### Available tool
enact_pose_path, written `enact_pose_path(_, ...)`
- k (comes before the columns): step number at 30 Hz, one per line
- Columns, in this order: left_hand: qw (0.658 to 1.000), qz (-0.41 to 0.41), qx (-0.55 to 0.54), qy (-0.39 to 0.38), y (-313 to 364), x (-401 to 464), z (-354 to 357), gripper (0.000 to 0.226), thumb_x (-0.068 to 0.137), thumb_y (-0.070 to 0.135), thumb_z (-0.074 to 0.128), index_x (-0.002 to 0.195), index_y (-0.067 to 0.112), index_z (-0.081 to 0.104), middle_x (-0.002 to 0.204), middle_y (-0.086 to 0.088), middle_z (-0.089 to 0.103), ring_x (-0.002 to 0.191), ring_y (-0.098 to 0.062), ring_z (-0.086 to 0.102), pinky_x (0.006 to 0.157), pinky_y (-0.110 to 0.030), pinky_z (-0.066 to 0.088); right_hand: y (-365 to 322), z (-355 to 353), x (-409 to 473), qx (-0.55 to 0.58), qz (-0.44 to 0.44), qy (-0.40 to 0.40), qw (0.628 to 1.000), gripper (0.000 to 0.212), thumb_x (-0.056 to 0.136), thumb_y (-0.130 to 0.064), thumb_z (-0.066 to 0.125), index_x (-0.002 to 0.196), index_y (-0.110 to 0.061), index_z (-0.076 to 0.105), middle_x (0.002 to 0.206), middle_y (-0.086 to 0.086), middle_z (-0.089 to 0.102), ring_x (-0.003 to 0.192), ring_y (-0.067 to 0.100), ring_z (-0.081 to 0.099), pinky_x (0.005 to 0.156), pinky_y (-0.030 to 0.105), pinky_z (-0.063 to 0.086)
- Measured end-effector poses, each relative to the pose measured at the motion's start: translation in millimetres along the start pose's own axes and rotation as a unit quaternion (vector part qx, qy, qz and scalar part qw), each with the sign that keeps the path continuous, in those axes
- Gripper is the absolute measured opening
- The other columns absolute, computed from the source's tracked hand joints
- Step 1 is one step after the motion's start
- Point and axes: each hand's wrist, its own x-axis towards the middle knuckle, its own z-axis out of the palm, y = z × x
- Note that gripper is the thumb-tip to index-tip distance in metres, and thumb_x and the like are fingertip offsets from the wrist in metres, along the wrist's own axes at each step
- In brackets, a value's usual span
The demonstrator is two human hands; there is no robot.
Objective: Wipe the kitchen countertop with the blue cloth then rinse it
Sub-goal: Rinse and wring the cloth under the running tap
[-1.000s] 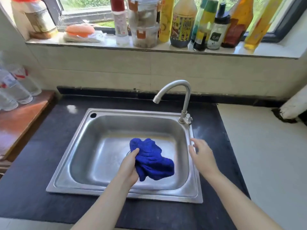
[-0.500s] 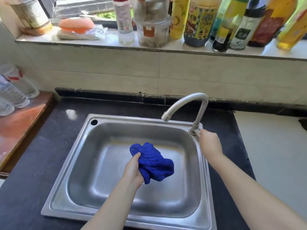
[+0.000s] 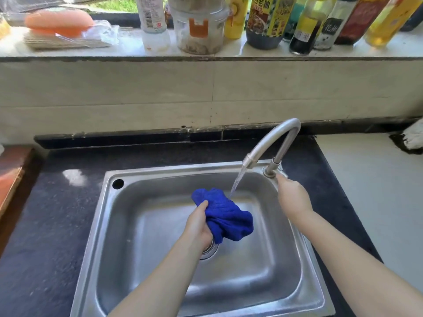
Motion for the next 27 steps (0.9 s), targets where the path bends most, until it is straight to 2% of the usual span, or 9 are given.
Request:
enact_pose_path(4, 0.997, -0.057, -0.026, -0.045, 4.0, 1.4, -3.9, 0.036, 0.098, 0.029, 0.04, 0.095, -0.001, 0.059, 0.109, -0.01, 0.056, 0.099, -0.017, 0.052, 0.075, -0.022, 0.037, -10.1, 6.5, -26.3, 0.147, 0.045, 0.03, 0.988, 0.051, 0.094, -0.013, 0.045, 0.143, -0.023, 0.032, 0.137, 0.01, 0.046, 0.114, 0.033, 0.052, 0.079, 0.037, 0.047)
enact_pose_path(7, 0.998, -0.036, -0.009, -0.06, 2.6, 14.3, -6.7, 0.038, 0.099, 0.031, 0.039, 0.103, 0.0, 0.059, 0.118, -0.014, 0.058, 0.109, -0.022, 0.055, 0.097, -0.028, 0.04, -40.3, 26.5, -72.4, 0.327, 0.047, 0.044, 0.943, 0.058, 0.096, -0.021, 0.047, 0.148, -0.023, 0.021, 0.155, -0.006, 0.018, 0.142, 0.012, 0.019, 0.109, 0.024, 0.022)
enact_pose_path(9, 0.997, -0.018, -0.005, -0.069, -0.5, 26.0, -8.6, 0.041, 0.1, 0.032, 0.037, 0.12, 0.001, 0.055, 0.124, -0.018, 0.058, 0.118, -0.027, 0.054, 0.107, -0.038, 0.036, -68.8, 39.7, -90.3, 0.489, 0.068, -0.049, 0.869, 0.057, 0.095, -0.023, 0.049, 0.146, -0.025, 0.023, 0.145, -0.017, 0.027, 0.134, 0.0, 0.027, 0.107, 0.015, 0.02)
enact_pose_path(12, 0.993, -0.007, 0.045, -0.112, -10.8, 24.0, -10.3, 0.044, 0.1, 0.038, 0.031, 0.121, 0.007, 0.054, 0.114, -0.01, 0.062, 0.103, -0.025, 0.059, 0.089, -0.038, 0.045, -94.8, 60.7, -93.8, 0.625, 0.086, -0.183, 0.754, 0.052, 0.093, -0.024, 0.053, 0.137, -0.037, 0.028, 0.128, -0.02, 0.048, 0.114, -0.005, 0.05, 0.102, 0.022, 0.039)
enact_pose_path(15, 0.983, 0.018, 0.094, -0.155, -11.8, 13.0, -15.2, 0.044, 0.099, 0.039, 0.028, 0.127, 0.014, 0.051, 0.124, -0.001, 0.058, 0.108, -0.014, 0.057, 0.086, -0.036, 0.047, -92.1, 76.1, -77.5, 0.672, 0.123, -0.228, 0.694, 0.026, 0.094, -0.021, 0.053, 0.119, -0.027, 0.054, 0.114, -0.006, 0.066, 0.104, 0.007, 0.063, 0.09, 0.027, 0.049)
enact_pose_path(18, 0.984, 0.122, 0.111, -0.071, -1.6, 13.5, -28.5, 0.031, 0.098, 0.025, 0.04, 0.123, 0.01, 0.053, 0.119, -0.008, 0.062, 0.107, -0.017, 0.061, 0.083, -0.037, 0.055, -80.2, 79.8, -66.7, 0.732, 0.21, -0.264, 0.592, 0.021, 0.096, -0.016, 0.044, 0.102, -0.013, 0.064, 0.102, 0.008, 0.07, 0.093, 0.016, 0.066, 0.085, 0.032, 0.049)
enact_pose_path(22, 0.899, 0.259, 0.323, 0.14, 5.9, 35.7, -47.0, 0.018, 0.096, 0.014, 0.044, 0.106, 0.013, 0.059, 0.101, -0.005, 0.063, 0.097, -0.016, 0.058, 0.078, -0.027, 0.048, -58.6, 81.4, -62.6, 0.694, 0.19, -0.37, 0.587, 0.02, 0.089, -0.023, 0.05, 0.097, -0.016, 0.067, 0.099, 0.004, 0.072, 0.093, 0.019, 0.066, 0.082, 0.034, 0.049)
enact_pose_path(24, 0.881, 0.188, 0.423, 0.101, 1.6, 42.0, -45.3, 0.021, 0.096, 0.028, 0.045, 0.099, 0.017, 0.062, 0.096, 0.0, 0.064, 0.088, -0.012, 0.055, 0.074, -0.027, 0.042, -50.4, 78.5, -59.0, 0.691, 0.157, -0.397, 0.583, 0.024, 0.077, -0.023, 0.054, 0.097, -0.015, 0.066, 0.096, 0.004, 0.072, 0.088, 0.017, 0.068, 0.072, 0.028, 0.053)
enact_pose_path(27, 0.933, 0.092, 0.349, -0.013, -4.3, 40.7, -35.6, 0.029, 0.097, 0.033, 0.044, 0.096, 0.015, 0.066, 0.083, 0.003, 0.07, 0.073, -0.011, 0.062, 0.066, -0.023, 0.047, -43.1, 73.2, -50.9, 0.676, 0.118, -0.432, 0.585, 0.033, 0.072, -0.021, 0.05, 0.101, -0.011, 0.064, 0.094, 0.004, 0.072, 0.085, 0.016, 0.068, 0.067, 0.025, 0.054)
